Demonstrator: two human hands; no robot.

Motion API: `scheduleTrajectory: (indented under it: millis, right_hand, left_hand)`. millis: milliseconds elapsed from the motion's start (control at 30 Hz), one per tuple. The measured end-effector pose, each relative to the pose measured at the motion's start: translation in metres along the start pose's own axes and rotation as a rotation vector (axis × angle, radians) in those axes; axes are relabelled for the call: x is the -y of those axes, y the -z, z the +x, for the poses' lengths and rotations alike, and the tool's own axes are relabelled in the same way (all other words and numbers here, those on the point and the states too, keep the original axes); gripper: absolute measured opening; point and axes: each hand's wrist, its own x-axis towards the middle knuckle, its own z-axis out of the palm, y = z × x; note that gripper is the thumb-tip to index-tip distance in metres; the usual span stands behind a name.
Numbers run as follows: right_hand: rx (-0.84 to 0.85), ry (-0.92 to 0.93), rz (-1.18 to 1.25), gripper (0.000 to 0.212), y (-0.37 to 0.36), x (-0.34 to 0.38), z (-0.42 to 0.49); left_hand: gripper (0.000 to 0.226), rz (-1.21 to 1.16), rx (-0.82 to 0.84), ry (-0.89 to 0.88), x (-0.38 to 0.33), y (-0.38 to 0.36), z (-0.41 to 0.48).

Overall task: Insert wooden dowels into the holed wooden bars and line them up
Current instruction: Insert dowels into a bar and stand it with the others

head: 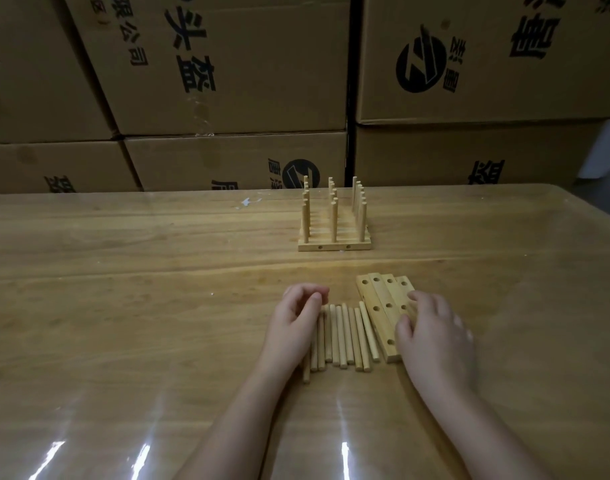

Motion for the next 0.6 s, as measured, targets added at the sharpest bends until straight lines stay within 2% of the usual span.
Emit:
scheduleTrajectory:
  millis: [167, 333, 433, 533, 600]
  right_hand:
    - [-0.010, -0.090, 0.220, 0.033, 0.004, -0.007, 0.005]
    - [0.001, -0.127, 0.302, 0.027, 0.006, -0.016, 0.012]
    - [-0.010, -0.139, 0.249, 0.025, 0.009, -0.020, 0.014]
    - [-0.078, -0.060, 0.104, 0.021, 0.007, -0.022, 0.012]
    - [-0.038, -0.043, 0.021, 0.021, 0.004, -0.022, 0.012]
  left_hand:
    - [0.021, -0.088, 0.015, 0.039, 0.003, -0.001, 0.002]
    - [0.020, -0.093, 0.006, 0.051, 0.004, 0.000, 0.003]
    - [0.019, -0.084, 0.007, 0.056, 0.004, 0.000, 0.003]
    - [0.018, -0.059, 0.015, 0.063, 0.005, -0.002, 0.003]
    - [0.018, -0.059, 0.010, 0.061, 0.005, -0.003, 0.003]
